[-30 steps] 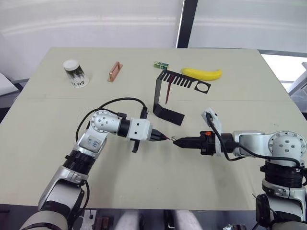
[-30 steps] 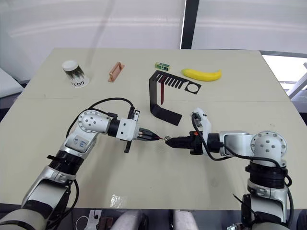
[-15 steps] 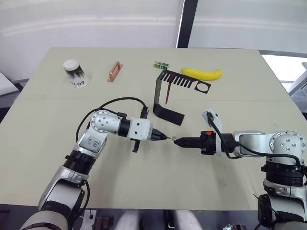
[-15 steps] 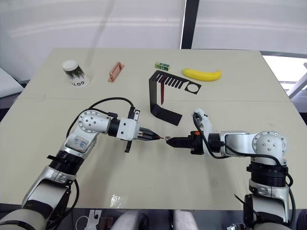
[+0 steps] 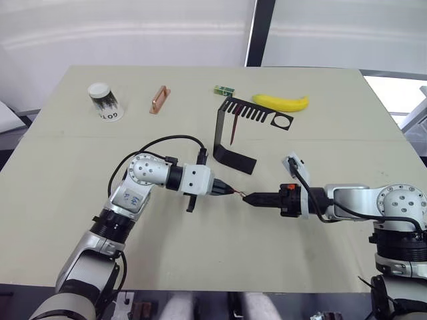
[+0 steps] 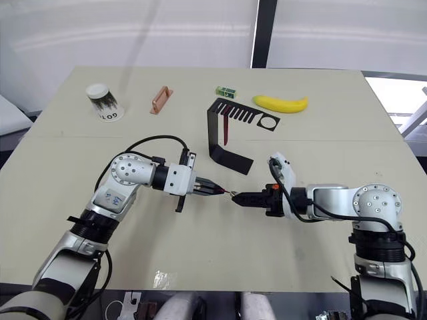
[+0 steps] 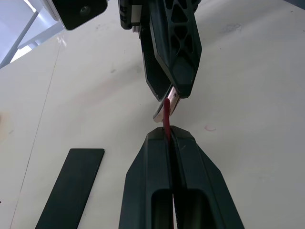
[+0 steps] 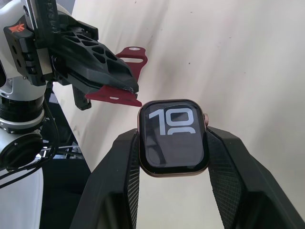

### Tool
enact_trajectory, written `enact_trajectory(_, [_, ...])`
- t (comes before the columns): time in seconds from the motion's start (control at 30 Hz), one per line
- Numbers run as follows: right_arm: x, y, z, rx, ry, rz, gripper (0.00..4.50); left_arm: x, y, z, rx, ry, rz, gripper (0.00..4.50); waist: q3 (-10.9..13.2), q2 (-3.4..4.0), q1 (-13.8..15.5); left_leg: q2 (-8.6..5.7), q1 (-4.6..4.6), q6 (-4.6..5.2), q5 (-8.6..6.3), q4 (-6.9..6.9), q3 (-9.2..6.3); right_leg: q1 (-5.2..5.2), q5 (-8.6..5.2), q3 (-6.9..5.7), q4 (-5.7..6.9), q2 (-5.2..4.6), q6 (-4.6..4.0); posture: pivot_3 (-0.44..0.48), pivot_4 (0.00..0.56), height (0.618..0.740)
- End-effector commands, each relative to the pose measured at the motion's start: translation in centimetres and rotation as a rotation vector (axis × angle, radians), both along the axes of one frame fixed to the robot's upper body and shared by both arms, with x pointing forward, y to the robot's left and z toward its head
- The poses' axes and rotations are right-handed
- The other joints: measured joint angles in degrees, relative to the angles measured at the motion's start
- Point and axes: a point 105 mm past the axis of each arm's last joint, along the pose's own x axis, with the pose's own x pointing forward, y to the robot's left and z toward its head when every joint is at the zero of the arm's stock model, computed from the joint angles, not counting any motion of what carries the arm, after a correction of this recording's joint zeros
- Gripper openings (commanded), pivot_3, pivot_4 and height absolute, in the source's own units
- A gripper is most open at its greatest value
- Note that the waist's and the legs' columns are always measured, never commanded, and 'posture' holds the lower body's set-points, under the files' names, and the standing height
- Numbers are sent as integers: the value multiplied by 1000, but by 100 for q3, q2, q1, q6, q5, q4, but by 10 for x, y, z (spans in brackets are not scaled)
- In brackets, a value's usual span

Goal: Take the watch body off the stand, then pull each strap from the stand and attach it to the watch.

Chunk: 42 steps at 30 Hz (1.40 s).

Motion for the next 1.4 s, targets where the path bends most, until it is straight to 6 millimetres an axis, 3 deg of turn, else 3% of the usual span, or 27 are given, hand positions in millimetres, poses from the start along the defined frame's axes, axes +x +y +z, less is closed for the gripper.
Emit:
enact_trajectory(0.03, [-2, 2, 8, 24, -24, 8, 1513, -1, -3, 11, -24, -43, -12, 0, 0, 0, 1, 0, 0, 0, 0, 0, 0, 0, 0, 0, -1, 0, 0, 0, 150, 740])
enact_trajectory(1.4, [-9, 13, 21, 80, -13, 26, 1513, -2, -11, 12, -53, -24, -14, 0, 0, 0, 13, 2, -12, 8, -1, 0, -1, 4, 6, -2, -38, 0, 10, 0, 150, 740])
